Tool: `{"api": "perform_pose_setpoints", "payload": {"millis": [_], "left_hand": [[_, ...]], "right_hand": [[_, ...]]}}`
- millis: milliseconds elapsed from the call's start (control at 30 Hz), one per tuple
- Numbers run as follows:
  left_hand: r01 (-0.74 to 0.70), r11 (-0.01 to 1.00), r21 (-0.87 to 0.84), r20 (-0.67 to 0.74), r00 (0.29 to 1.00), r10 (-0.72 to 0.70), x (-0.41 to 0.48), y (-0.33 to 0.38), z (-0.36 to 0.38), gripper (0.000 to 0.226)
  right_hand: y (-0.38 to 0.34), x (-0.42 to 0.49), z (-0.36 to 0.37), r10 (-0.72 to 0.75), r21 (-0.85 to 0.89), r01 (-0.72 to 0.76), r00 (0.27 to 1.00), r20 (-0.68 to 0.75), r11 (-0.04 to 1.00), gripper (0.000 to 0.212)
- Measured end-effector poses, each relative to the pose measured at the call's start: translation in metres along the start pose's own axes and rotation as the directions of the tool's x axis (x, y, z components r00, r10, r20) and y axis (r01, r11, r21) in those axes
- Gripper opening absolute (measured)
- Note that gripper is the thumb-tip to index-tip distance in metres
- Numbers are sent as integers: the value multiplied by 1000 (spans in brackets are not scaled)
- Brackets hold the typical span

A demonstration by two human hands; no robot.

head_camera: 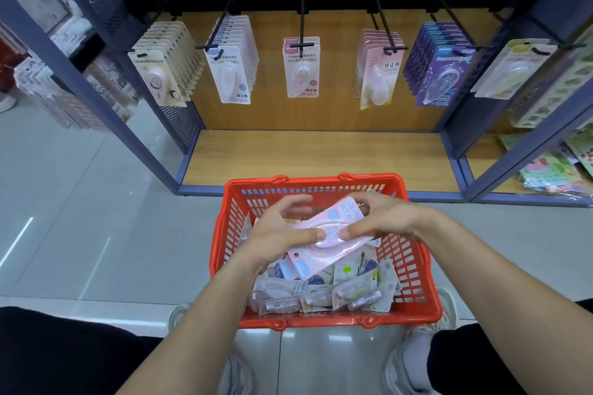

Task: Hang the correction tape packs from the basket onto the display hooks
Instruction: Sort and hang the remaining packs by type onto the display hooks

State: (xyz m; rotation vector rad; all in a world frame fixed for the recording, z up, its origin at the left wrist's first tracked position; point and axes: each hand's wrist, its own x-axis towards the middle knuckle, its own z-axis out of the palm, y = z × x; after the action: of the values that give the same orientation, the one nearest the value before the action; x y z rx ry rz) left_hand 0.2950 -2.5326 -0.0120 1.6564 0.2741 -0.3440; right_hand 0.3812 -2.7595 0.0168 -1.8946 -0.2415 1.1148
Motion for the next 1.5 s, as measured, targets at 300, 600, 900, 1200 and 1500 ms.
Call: {"api": "perform_pose_setpoints", "payload": {"millis": [300, 600, 900, 1200, 1500], "left_hand": [[10, 991, 133, 194, 980, -36, 0, 0, 7, 72], [-7, 979, 204, 92, 996, -12, 9, -12, 10, 49], [-92, 989, 116, -163, 980, 110, 33, -20, 6, 51], [-65, 980, -186, -338, 941, -1, 34, -17, -5, 38], [-4, 918, -397, -217, 972, -89, 16, -20, 34, 74]], "right_hand": [[-23, 7, -5, 230, -561, -76, 950, 209, 825, 68], [7, 27, 20, 187, -557, -47, 962, 197, 829, 67], [27, 41, 26, -23, -178, 27, 999, 24, 984, 53], [35, 43, 23, -87, 80, 97, 989, -119, 992, 62], [24, 37, 52, -171, 492, 287, 948, -269, 822, 55]]}}
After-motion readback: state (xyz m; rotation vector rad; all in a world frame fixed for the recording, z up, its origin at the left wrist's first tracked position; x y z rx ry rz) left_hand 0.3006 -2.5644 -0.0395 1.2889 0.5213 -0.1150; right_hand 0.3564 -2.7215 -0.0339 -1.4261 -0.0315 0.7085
